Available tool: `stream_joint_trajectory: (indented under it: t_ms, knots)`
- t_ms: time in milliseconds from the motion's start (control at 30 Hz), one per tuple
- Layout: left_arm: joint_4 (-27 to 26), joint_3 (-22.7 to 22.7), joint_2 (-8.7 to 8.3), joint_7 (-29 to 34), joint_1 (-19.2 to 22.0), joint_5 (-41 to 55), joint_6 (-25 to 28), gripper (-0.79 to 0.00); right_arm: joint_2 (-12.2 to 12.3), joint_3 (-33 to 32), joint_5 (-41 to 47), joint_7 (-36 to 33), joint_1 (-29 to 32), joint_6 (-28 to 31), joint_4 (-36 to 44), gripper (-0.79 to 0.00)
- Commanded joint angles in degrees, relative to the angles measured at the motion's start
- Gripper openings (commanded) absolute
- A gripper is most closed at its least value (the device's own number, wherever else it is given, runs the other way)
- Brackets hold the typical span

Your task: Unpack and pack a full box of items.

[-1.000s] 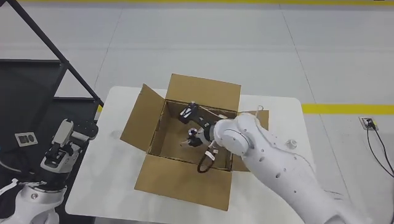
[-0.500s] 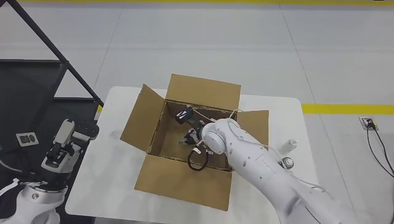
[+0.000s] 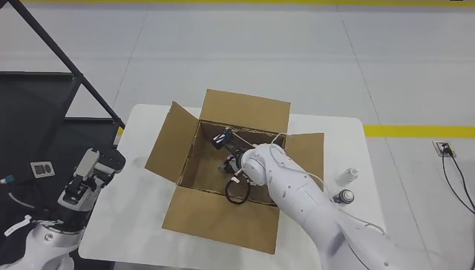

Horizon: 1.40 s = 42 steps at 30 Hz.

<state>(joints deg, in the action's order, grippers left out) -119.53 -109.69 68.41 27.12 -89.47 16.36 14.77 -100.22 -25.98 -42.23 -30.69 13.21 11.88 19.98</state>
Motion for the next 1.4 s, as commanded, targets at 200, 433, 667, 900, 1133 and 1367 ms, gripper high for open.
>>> stream_joint_trajectory:
  t_ms: [200,433,667,900,1133,1367]
  knots:
    - [-0.3,0.0,-0.06,-0.5,-0.4,0.1,0.4,0.0,-1.6,-0.2,-1.0,0.8,-1.1,0.4,-3.4,-0.785]
    - [-0.2,0.2,-0.15,-0.7,-0.3,-0.2,0.1,0.0,-1.4,-2.3,0.7,3.7,-2.7,6.2,-2.8,-0.785]
    - [0.1,1.9,-0.31,-0.1,1.3,-1.0,-0.8,0.0,0.8,-4.0,-1.4,5.1,-2.6,7.0,3.5,-0.785]
    - [0.5,4.7,-0.55,1.3,4.0,-2.5,-1.9,0.0,6.6,-8.8,-7.3,1.9,3.0,0.8,22.8,-0.785]
    - [0.6,6.0,-0.75,1.4,6.3,-3.3,-2.5,0.0,15.9,-23.0,-21.0,-13.8,20.9,-6.7,61.7,-0.785]
    - [2.0,6.0,-0.97,1.3,8.1,-2.8,-3.4,0.0,20.6,-36.8,-30.8,-23.7,38.5,-5.9,90.7,-0.785]
